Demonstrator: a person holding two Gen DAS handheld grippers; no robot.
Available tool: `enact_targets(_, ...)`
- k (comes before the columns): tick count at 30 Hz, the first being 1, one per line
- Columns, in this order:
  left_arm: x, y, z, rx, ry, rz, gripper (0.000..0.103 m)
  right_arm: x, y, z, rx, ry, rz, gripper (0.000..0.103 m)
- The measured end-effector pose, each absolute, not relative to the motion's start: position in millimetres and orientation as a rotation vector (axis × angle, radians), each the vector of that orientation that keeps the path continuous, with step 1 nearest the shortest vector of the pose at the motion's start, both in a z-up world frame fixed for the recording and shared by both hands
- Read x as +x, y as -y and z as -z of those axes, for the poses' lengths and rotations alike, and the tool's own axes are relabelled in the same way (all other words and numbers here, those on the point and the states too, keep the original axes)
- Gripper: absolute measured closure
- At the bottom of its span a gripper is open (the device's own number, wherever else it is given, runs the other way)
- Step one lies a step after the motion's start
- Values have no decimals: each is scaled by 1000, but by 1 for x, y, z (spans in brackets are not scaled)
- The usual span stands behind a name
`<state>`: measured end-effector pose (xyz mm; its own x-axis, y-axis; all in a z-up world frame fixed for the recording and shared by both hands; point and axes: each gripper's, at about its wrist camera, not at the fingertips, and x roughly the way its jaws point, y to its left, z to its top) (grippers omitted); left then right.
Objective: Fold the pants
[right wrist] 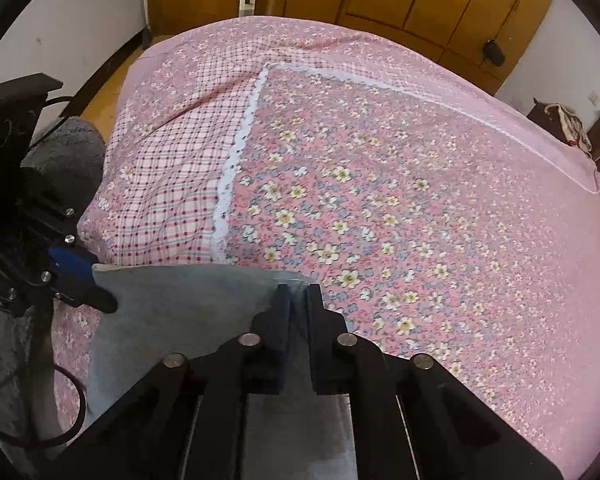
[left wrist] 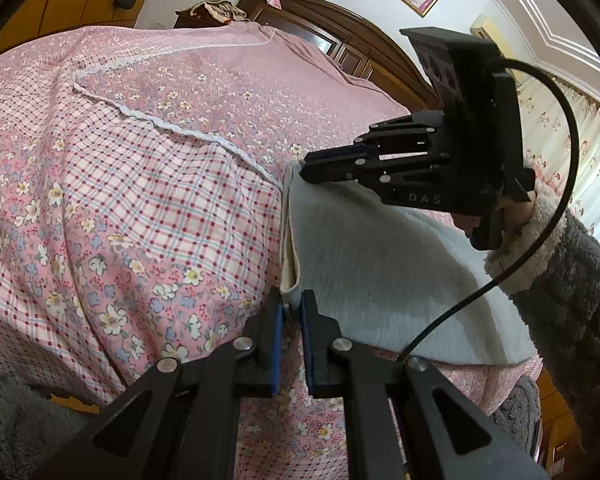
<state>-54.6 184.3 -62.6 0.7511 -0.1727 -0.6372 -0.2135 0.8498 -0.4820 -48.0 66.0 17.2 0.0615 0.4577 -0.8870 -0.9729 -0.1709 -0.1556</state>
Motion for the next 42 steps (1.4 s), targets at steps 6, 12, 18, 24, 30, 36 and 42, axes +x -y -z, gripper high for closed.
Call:
enact_targets(6,-55,-185,64,-569,-731,-21,96,-45,-71,-16,-1034,-702,-1472,99)
enact_targets(12,-60,-188,66,-578,-732,-9,96,-69,-74,-22,-1199,-580,-1424,100)
enact_targets(18,-64,-190,71,-575,-736,-5,96,-74,-81,-22,-1311,-506,-1406,100)
enact_targets(24,-64,-183,73,-561,-741,-17,96,-78,-87,-5,-1402,-430,-1376,100)
enact_targets(30,-64,-177,72,-552,-743,-30,96,-57,-72,-51,-1296,-443,-1204,78)
enact_targets(36,-64,-144,44,-390,-667,-57,55,-45,46,-112,-1207,-531,-1077,69)
enact_targets(42,-67,-111,10,-265,-610,-80,29,-46,177,-124,-1080,-628,-916,68)
